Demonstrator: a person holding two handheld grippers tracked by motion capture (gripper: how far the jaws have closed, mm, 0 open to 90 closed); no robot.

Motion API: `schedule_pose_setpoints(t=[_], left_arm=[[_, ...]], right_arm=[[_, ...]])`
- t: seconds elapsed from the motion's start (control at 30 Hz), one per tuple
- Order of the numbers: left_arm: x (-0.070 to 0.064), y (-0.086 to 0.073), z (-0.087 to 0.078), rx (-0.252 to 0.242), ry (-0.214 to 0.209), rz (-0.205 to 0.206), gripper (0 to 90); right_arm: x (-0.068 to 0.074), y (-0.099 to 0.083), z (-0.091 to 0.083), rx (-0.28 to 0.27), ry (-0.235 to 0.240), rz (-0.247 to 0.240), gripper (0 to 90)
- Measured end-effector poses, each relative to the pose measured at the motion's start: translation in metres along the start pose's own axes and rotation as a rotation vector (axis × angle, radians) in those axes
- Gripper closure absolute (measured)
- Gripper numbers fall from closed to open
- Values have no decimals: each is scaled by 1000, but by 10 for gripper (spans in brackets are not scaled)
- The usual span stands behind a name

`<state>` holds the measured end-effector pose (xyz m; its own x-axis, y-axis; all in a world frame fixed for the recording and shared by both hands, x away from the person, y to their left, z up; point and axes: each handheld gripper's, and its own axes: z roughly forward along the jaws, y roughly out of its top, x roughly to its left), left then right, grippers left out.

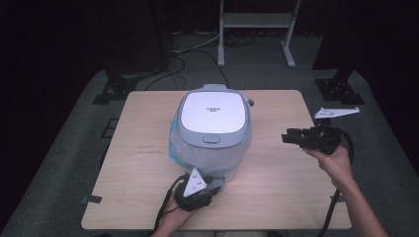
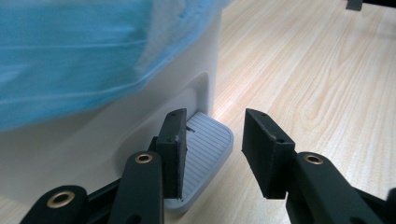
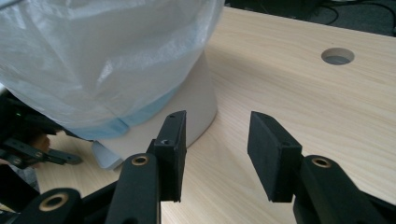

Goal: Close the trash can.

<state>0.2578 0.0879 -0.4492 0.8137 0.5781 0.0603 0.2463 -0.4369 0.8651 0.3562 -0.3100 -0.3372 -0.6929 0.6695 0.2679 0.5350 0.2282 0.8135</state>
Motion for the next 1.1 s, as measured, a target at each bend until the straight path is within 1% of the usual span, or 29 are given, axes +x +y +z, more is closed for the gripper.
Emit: schedule_pose_setpoints(t=[0.13,0.43,0.47,0.57,0.6,0.8,0.9,1.1], left_arm=[[4,0,-7,-2,4,-6,585],[14,-5,-26,0,32,-15,563],[16,-6,-27,-5,35,-23,559],[20,-7,-34,-4,47,-26,557],[21,-7,-35,-16,52,-33,554],[31,-9,-46,-14,79,-43,542],[34,-11,-50,-21,90,-53,539],[41,-15,-57,-20,111,-70,528]], right_arm=[[-2,-5,0,-1,-6,5,561],[-4,-19,3,7,-15,12,552],[-5,-20,3,6,-17,11,551],[-6,-24,3,6,-21,16,545],[-6,-26,3,3,-21,18,545],[-9,-33,1,-3,-25,27,535],[-10,-37,1,-5,-30,34,534],[-12,-47,2,-2,-50,41,526]])
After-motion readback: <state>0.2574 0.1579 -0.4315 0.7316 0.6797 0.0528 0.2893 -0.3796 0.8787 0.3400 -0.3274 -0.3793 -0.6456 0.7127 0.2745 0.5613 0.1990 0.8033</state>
